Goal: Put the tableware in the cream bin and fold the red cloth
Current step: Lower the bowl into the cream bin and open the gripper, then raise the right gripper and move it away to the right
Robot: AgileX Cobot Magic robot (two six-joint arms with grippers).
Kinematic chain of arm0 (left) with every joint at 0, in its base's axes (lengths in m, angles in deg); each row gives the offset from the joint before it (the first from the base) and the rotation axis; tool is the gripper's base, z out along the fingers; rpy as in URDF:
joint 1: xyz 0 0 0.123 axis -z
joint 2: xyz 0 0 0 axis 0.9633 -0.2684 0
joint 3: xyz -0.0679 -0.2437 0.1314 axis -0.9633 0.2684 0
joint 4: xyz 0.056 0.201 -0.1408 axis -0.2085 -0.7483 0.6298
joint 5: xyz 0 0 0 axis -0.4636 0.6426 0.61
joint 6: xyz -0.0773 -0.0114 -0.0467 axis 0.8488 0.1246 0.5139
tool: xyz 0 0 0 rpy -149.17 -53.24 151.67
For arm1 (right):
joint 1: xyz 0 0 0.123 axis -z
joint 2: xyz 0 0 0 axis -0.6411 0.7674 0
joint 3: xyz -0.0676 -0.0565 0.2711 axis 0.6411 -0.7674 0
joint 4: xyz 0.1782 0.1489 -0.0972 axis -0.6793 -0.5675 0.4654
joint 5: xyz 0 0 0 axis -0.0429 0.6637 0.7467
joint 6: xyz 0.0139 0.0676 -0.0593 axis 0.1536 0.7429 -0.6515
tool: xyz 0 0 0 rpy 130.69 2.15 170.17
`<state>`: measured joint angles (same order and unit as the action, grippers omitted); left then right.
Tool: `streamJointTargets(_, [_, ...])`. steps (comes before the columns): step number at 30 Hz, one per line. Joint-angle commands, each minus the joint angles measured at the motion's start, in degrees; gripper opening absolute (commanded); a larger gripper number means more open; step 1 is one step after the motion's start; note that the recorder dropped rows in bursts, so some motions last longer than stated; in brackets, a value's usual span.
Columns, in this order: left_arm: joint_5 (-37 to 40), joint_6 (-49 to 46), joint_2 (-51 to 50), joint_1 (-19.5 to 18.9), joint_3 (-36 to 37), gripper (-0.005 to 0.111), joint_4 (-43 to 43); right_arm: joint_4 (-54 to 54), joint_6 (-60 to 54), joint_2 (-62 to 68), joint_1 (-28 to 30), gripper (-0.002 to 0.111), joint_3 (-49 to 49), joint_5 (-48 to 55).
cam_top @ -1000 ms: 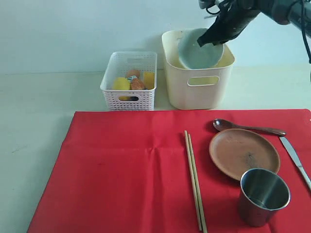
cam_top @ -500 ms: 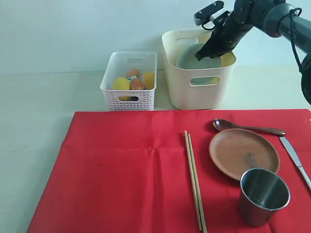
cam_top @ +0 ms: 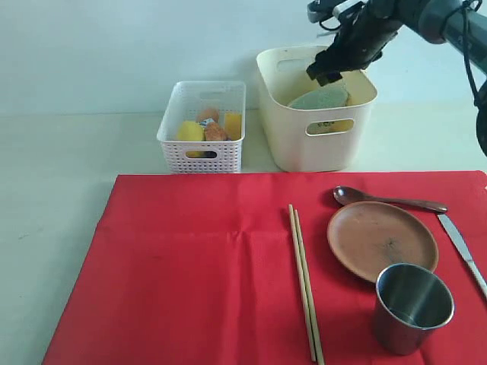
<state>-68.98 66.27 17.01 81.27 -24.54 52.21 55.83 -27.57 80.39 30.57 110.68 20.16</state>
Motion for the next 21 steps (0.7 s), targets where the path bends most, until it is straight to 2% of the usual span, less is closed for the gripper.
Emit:
streamJointTargets(1, [-0.2, 0.0, 0.2, -0.2, 0.2, 0.0, 0.3, 0.0, 4.2, -4.3, 0.0, 0.064, 2.6, 4.0])
streamJointTargets(4, [-0.2, 0.0, 0.2, -0.2, 0.2, 0.0, 0.3, -2.6, 5.1, -6.8, 0.0, 0.062, 2.6, 6.9])
streamJointTargets(6, [-0.2, 0.0, 0.2, -0.2, 0.2, 0.0, 0.3, -4.3, 5.1, -8.0, 0.0, 0.055, 2.6, 9.6])
streamJointTargets(9, [-0.2, 0.0, 0.2, -0.2, 0.2, 0.0, 0.3, -5.8, 5.1, -9.0, 0.0, 0.037, 2.6, 15.8])
streamJointTargets(14, [-0.2, 0.0, 0.2, -0.2, 0.2, 0.0, 0.3, -7.1, 7.2, -11.3, 0.0, 0.001, -1.0, 15.8])
streamJointTargets(21, [-0.2, 0.0, 0.2, -0.2, 0.2, 0.0, 0.3, -9.1, 5.8, -19.4, 0.0, 0.0, -12.6, 15.8])
